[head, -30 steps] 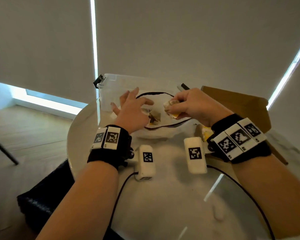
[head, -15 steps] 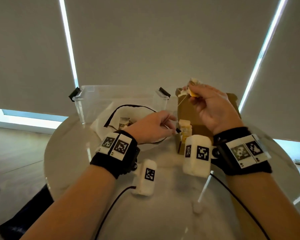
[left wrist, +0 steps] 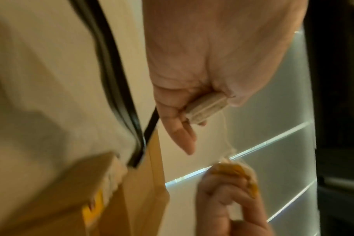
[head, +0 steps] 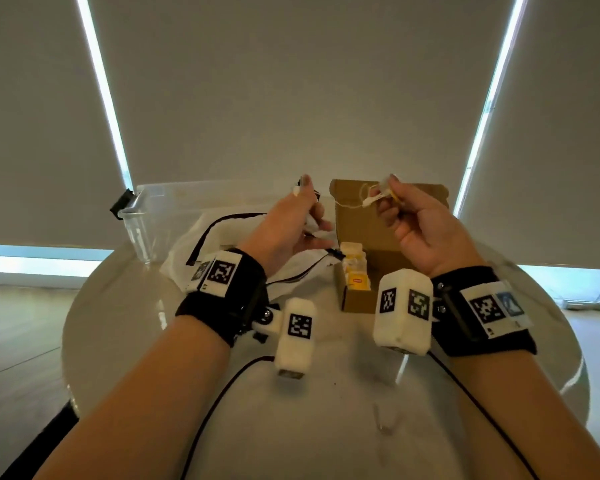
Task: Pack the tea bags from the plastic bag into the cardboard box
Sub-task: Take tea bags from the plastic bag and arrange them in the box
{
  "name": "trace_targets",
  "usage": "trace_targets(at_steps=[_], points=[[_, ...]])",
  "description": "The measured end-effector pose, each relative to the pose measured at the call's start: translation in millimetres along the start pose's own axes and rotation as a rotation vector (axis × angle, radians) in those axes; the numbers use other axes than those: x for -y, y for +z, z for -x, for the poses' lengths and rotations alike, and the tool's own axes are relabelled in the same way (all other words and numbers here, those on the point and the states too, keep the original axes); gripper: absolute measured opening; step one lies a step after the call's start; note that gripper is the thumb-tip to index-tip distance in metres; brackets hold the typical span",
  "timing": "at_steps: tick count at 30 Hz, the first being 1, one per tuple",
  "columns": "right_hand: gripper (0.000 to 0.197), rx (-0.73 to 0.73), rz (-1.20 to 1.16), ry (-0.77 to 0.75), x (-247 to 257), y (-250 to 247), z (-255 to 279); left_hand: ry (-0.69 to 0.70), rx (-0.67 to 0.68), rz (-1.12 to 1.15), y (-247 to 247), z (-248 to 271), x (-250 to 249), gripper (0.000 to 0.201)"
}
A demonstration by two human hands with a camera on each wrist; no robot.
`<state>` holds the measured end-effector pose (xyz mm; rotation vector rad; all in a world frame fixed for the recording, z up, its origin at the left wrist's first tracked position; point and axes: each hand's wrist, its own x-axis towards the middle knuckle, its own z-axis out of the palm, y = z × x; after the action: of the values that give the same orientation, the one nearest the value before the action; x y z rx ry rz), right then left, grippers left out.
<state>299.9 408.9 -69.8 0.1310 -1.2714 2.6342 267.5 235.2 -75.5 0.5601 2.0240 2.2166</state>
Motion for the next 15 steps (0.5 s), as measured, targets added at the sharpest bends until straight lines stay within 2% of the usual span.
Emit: trace_targets(at_steps=[2,5,9,12,15], points=[[0.017,0.001,0.092,0.057,-7.2,5.8,2.8,-0.073,0.089,0.183,10.7,-5.9,-0.3,0.059],[0.009,-0.049,0.222,0.057,-18.7,10.7,4.0,-0.117,0.301,0.254,20.8,-12.6,7.2,0.066],[0.010,-0.083,0.527,0.022,-30.2,3.9,1.4,-0.222,0.271,0.320,30.9,-24.8,27.1,0.058],[0.023,-0.108,0.802,-0.050,-33.5,-3.9,0.3,-0.261,0.261,0.447,31.2,-26.7,40.3,0.044],[0.042,-0.068,0.952,-0.098,-33.7,-9.6,-1.0,-0.265,0.244,0.447,27.0,-27.2,48.3,0.023]])
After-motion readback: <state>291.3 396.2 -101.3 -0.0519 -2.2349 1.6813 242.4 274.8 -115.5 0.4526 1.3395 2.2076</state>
